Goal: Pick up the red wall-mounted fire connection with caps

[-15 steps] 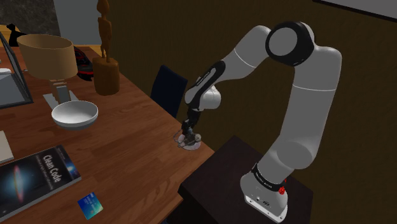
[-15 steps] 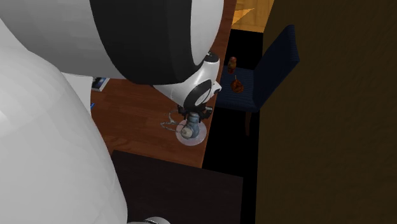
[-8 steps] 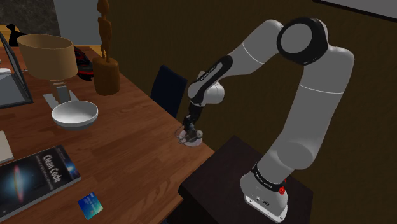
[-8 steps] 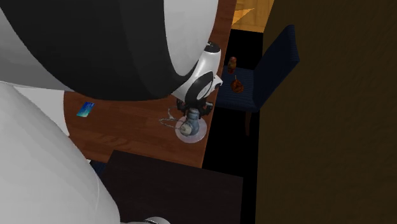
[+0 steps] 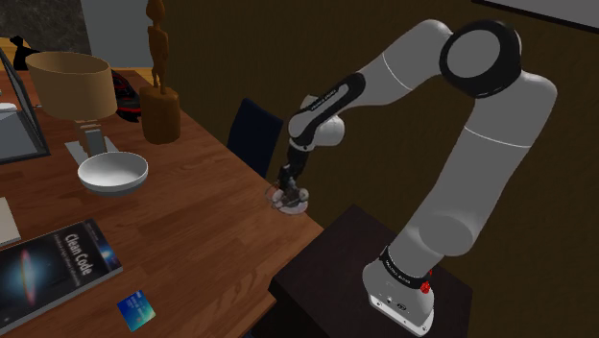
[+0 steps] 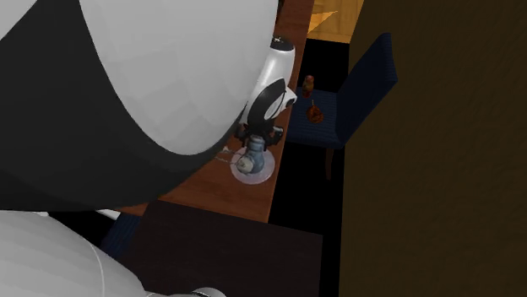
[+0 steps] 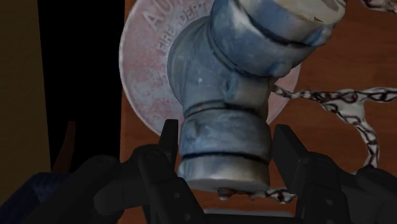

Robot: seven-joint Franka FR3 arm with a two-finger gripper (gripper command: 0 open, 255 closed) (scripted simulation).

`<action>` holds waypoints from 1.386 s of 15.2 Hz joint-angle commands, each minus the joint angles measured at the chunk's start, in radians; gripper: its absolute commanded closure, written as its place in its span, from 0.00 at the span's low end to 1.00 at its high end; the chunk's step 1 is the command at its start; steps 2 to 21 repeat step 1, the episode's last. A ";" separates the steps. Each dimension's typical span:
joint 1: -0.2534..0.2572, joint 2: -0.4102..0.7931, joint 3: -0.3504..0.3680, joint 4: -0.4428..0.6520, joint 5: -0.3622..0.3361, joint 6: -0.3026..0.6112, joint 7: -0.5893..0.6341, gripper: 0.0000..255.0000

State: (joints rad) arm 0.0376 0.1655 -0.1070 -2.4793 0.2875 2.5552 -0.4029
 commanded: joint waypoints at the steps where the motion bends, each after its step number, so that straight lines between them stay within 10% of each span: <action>1: 0.000 -0.008 -0.002 0.002 -0.006 -0.010 0.005 1.00; 21: 0.000 -0.008 -0.002 0.002 -0.006 -0.010 0.005 1.00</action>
